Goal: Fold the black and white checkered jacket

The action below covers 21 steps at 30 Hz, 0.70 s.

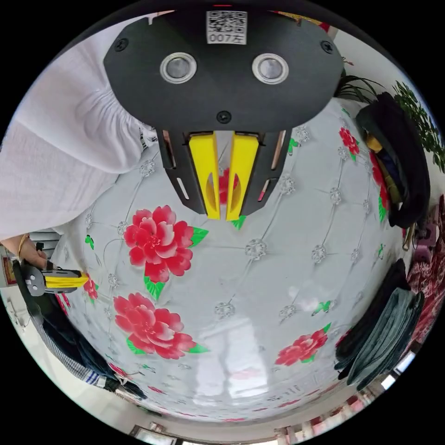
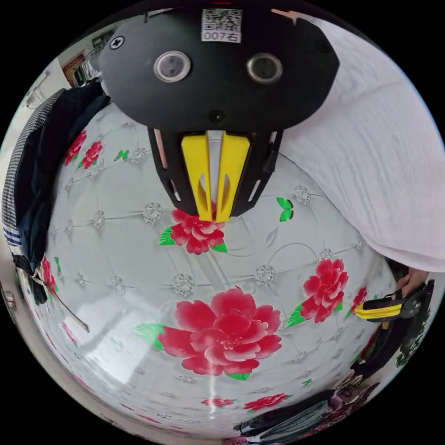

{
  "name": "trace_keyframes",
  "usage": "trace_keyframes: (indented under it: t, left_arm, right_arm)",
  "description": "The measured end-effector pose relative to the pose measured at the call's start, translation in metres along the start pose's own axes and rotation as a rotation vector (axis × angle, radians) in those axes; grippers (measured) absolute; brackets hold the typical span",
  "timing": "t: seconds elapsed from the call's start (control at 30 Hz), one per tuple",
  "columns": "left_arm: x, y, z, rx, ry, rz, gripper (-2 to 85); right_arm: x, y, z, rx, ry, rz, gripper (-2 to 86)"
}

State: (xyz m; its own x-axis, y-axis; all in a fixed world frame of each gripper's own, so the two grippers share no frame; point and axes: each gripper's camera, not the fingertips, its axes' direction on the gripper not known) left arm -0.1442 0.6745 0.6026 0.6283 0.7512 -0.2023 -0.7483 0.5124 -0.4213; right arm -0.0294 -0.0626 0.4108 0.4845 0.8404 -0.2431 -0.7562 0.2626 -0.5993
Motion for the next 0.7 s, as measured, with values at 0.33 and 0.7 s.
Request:
trace_keyframes:
  t: [0.33,0.7]
  left_arm:
    - [0.052,-0.059,0.026,-0.123,-0.077,-0.026,0.0]
    - [0.042,-0.087,0.026,-0.159,-0.043,-0.159,0.5]
  right_arm:
    - [0.146,0.058,-0.065,0.339,-0.109,0.485,7.9]
    - [0.436,0.213,-0.192,0.135,0.674,0.878,14.2]
